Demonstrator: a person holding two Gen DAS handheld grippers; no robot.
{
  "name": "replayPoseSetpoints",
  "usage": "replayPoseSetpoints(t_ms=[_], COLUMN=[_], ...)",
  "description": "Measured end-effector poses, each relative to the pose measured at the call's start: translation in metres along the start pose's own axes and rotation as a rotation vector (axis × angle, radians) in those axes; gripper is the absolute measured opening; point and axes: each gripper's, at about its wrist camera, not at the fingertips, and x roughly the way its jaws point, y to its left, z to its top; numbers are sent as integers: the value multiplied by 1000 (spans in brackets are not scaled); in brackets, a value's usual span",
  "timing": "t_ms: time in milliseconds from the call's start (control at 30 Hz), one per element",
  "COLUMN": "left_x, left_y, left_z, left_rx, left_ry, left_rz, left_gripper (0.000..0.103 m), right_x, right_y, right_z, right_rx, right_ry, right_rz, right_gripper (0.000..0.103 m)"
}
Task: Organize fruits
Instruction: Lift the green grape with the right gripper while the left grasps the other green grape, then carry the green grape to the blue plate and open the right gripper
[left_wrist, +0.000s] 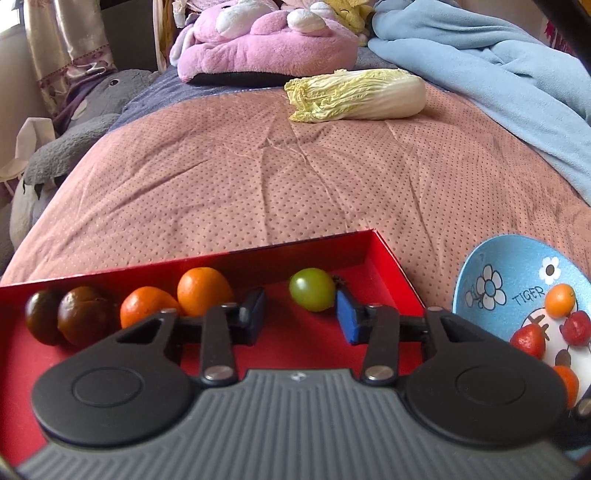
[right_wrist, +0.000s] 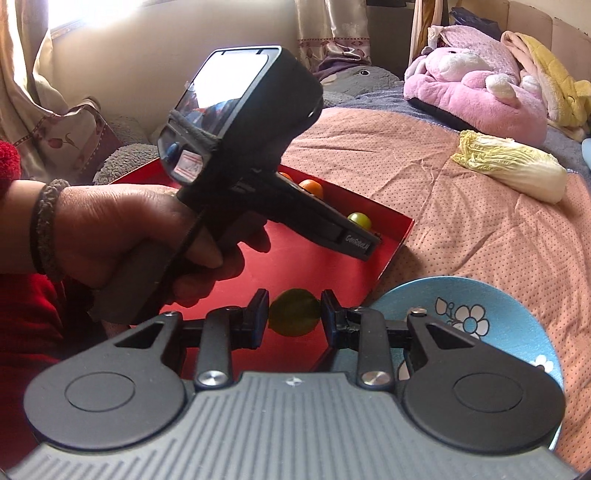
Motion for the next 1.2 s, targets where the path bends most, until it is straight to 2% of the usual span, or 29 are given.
replayPoseSetpoints(t_ms=[67,267,533,733,1200], left_x=[0,-6,-25,-33,-67], left_y=[-2,-1,18,15,22], left_z=[0,-5,-11,-18,-23], left_rx=[11,12,-91,-48,-110], left_ry=[-2,-3,-9,-8,-53], left_rz=[1,6,53,107,89], left_gripper=[30,29,29,29,29], right_x=[-1,-4,-13,-17,-33], right_y=[1,0,0,0,10], right_z=[-1,-9,-14,-16,-14], right_rx=[8,55,92,112,96], right_ry=[-2,2,-24,-31,-58], right_rz=[-1,4,11,14,10], right_gripper=[35,35,35,35,35])
